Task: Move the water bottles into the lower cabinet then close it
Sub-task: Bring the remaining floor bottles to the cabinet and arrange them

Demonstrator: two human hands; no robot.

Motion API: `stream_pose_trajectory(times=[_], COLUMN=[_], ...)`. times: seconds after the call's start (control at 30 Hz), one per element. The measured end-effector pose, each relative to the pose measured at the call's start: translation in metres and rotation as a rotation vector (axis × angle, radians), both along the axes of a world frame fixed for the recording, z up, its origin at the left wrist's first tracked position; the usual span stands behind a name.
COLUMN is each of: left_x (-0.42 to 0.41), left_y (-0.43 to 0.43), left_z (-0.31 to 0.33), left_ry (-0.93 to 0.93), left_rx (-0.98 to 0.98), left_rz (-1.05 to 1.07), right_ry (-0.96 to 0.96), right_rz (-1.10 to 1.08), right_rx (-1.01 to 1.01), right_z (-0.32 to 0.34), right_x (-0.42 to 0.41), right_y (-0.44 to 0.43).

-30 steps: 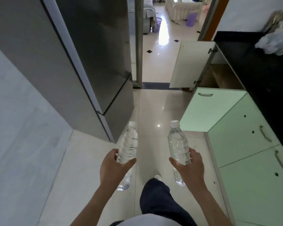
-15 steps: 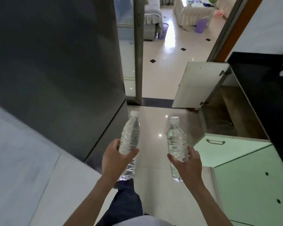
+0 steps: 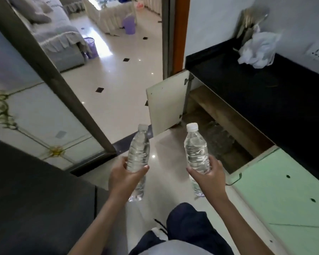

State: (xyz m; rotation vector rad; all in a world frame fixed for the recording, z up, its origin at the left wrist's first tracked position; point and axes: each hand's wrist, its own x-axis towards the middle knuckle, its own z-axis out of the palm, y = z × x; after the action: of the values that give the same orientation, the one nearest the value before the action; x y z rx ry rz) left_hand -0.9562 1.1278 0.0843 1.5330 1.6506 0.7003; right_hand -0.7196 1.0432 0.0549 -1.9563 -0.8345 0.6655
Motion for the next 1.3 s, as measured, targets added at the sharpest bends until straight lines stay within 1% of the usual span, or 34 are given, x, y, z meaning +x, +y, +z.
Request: stream_pose_trajectory(times=[0.17,0.27,0.43,0.63,0.8,0.93,1.0,1.13,1.23,1.3], left_x=[0.055,0.092,0.149,0.218,0.268,0.295,0.306,0.324,0.336,0.343], left_y=[0.087,0.127,0.191,0.264,0.313,0.350,0.368,0.401,0.418,0.425], left_z=[-0.020,-0.029,-0.024,-0.024,-0.030,-0.048,-0.059,-0.092,-0.125,-0.151], left_ry=[-0.008,0.045,0.135,0.126,0.167,0.235,0.267,0.342,0.381,0.401], left_rx=[-0.065,-0.085,-0.104,-0.146,-0.169,-0.195,-0.217,-0.240,-0.260,-0.283], left_rz=[-0.088,-0.152,-0.253,-0.359,-0.535,-0.744,-0.853,-1.013,-1.082,-1.088], right_ry=[0.019,0.055,0.054,0.040,0.024,0.032,0.038,0.089,0.110,0.153], right_rz=[-0.136,-0.195,-0.272,-0.408,-0.570,-0.731,-0.809,-0.957,-0.990,-1.000], right_rx=[-0.040,-0.083,-0.138,-0.162,-0.175,-0.208,-0.258,-0.305,-0.324,-0.331], right_z=[-0.019,-0.035,-0.044,-0.052,-0.047,-0.058,-0.067,-0.091,-0.115,-0.138], right_x=[0.044,0.077,0.125,0.170,0.174,0.156,0.147,0.139,0.139,0.140], right_y=[0.060,0.095,0.147,0.188,0.207,0.222,0.230,0.253,0.266,0.272])
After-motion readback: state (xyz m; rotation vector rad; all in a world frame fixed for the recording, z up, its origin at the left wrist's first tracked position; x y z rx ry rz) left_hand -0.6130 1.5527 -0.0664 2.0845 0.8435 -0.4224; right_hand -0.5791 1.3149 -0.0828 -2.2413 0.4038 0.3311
